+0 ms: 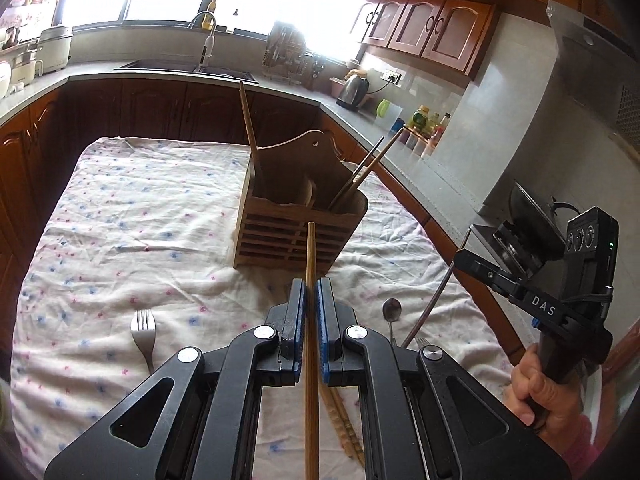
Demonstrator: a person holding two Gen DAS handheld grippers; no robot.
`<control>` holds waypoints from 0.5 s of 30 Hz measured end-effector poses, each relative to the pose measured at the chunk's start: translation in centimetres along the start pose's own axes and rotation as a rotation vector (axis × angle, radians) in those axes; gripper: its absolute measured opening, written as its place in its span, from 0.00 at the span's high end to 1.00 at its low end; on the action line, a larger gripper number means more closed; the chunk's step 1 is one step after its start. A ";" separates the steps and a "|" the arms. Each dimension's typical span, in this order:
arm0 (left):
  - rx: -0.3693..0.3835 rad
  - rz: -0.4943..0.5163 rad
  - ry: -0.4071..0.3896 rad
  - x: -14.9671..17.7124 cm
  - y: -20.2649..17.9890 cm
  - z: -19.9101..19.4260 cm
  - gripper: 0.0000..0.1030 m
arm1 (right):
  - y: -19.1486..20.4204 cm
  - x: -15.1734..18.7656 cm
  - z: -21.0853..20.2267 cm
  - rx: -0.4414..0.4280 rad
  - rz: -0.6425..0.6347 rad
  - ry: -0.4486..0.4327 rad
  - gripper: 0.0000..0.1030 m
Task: Organize utensils
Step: 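Lift the bamboo chopstick in the left tool over the holder while the right tool carries its steel chopstick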
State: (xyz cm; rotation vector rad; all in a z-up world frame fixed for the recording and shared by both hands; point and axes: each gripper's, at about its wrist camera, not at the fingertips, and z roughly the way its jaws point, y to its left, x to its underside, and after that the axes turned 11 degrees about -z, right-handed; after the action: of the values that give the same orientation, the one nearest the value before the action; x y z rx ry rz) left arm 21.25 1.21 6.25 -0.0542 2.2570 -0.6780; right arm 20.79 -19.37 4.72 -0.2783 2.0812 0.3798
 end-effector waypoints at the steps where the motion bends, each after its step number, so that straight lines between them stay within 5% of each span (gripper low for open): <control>1: 0.001 0.000 -0.001 0.0 0.0 -0.1 0.95 | 0.0 0.0 -0.1 0.000 -0.001 -0.004 0.96; 15: 0.015 0.015 -0.027 -0.3 -0.8 -0.9 0.95 | 0.1 -1.0 -1.9 0.007 -0.013 -0.055 0.96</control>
State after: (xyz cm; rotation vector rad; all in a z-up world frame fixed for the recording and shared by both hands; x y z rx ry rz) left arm 20.72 0.97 7.37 -0.0388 2.2239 -0.6826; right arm 19.76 -19.93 6.56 -0.2744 2.0251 0.3684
